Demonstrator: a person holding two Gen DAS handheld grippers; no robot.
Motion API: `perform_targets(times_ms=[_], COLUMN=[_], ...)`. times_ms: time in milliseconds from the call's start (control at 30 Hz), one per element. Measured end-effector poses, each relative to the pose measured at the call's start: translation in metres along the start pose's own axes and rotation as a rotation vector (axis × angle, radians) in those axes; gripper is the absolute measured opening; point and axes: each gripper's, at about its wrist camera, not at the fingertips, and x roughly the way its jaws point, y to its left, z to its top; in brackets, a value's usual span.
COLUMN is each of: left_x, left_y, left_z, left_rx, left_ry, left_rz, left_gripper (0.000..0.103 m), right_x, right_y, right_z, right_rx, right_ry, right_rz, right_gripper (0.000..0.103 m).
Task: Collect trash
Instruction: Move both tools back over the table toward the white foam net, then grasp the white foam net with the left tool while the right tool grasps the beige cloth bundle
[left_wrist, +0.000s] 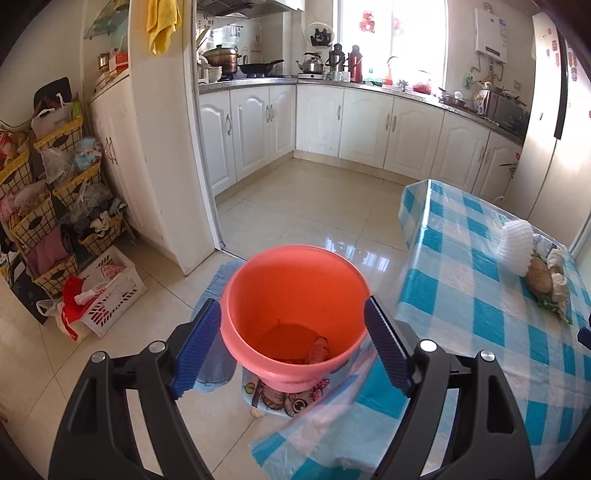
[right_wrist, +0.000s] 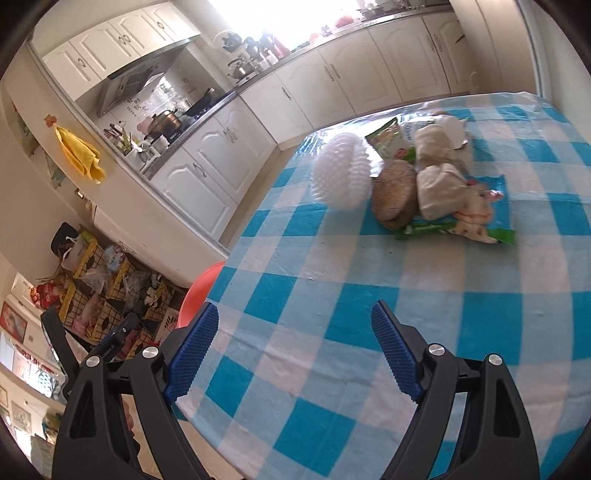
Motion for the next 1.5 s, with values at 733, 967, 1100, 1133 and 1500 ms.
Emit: perform_targets(times_ms=[733,967,1100,1133,1500], left_x=[0.020,0.049,0.068,0.074,0.115], left_y=[-0.122,-0.205,-0.243,-0.253,-0.299], left_z=[0.034,0.038,0.039,0.041,0.047], left_rx=[0.124,0.233,0.285,0.302,0.352], left_ry=[0.075,0.077,0.087,0.089,0.106], left_rz=[-0.478,-0.573,-0.595,-0.603,-0.590], left_gripper=[0.085,0.085,0.085,0.085,0.075], right_x=[-0.016,0.007,0.021,0.024,0.055], right_y=[-0.090,-0.101,-0.106,-0.107,-0.114], right_z=[0.046,0.073,0.083,0.085,0.104], right_rx=[0.142,0.092,0.067,0.063,0.035], right_ry=[-0.097,-0.090,-0.078,-0.074,-0.043], right_rz=[-0.166,-0.172,-0.174,-0.178,-0.163], right_gripper=[0.091,0.091,0.091,0.091,0.068])
